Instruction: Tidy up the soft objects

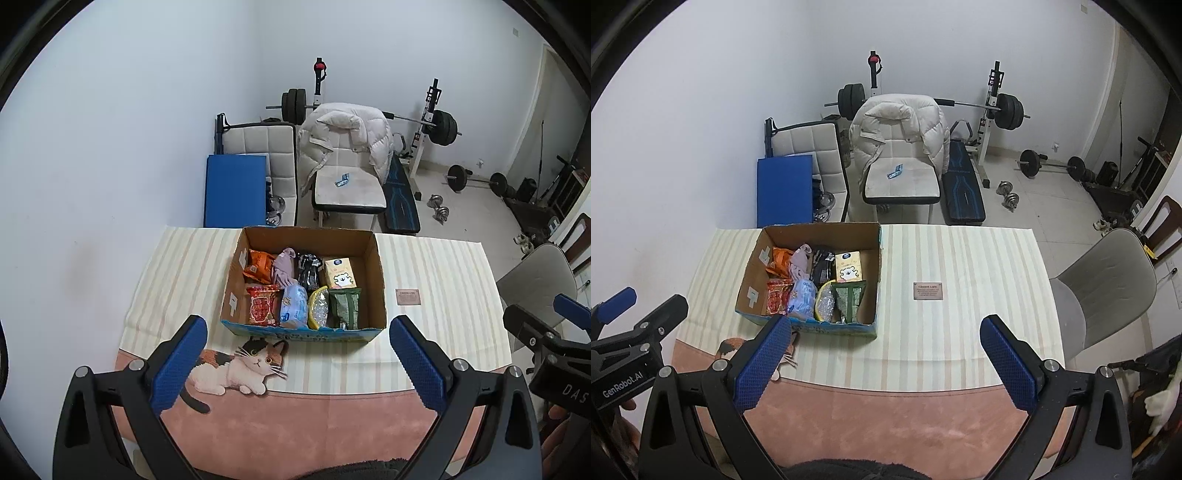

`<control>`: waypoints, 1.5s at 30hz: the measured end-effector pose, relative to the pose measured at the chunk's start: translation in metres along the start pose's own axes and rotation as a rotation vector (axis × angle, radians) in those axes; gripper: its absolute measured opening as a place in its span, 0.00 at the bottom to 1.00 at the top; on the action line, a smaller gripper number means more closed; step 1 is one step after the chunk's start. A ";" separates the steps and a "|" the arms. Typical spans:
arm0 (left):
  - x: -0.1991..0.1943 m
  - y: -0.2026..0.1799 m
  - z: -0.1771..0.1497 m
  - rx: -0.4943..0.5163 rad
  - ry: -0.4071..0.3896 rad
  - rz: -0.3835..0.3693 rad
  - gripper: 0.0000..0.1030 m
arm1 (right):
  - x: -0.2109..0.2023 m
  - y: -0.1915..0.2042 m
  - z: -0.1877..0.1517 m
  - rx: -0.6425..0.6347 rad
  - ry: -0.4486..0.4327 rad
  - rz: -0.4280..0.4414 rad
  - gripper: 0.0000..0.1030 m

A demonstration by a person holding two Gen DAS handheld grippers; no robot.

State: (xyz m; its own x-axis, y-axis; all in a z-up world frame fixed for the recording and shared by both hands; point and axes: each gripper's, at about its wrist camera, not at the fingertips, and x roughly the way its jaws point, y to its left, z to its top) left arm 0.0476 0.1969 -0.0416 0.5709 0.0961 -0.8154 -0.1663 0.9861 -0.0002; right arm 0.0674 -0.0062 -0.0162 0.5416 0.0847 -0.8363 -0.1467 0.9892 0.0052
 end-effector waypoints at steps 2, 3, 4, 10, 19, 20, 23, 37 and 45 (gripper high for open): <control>0.001 -0.001 -0.001 0.006 0.006 0.002 0.98 | 0.000 0.000 0.000 -0.003 -0.001 -0.001 1.00; 0.003 -0.001 -0.001 0.008 0.009 0.003 1.00 | 0.000 0.000 0.000 -0.002 0.002 0.002 1.00; 0.003 -0.001 -0.001 0.011 0.013 0.004 1.00 | 0.000 0.000 0.000 -0.003 0.006 0.005 1.00; 0.004 -0.001 -0.001 0.015 0.014 0.002 1.00 | 0.001 0.000 0.001 -0.015 0.015 0.003 1.00; 0.002 0.003 0.004 0.000 0.000 0.003 1.00 | 0.000 -0.004 0.002 -0.009 0.008 -0.006 1.00; 0.003 0.003 0.004 -0.002 0.001 0.003 1.00 | 0.000 -0.004 0.002 -0.009 0.008 -0.007 1.00; 0.003 0.004 0.004 -0.003 0.001 0.002 1.00 | 0.000 -0.005 0.002 -0.008 0.008 -0.007 1.00; 0.002 0.000 0.003 0.007 0.001 0.000 1.00 | 0.005 -0.005 0.002 -0.006 0.017 -0.014 1.00; 0.002 -0.002 0.003 0.008 0.000 0.003 1.00 | 0.004 -0.004 0.003 0.000 0.012 -0.027 1.00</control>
State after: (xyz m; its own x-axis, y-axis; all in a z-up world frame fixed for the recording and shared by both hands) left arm 0.0512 0.1955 -0.0412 0.5706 0.0990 -0.8153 -0.1613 0.9869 0.0069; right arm 0.0728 -0.0099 -0.0185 0.5356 0.0570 -0.8425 -0.1327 0.9910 -0.0173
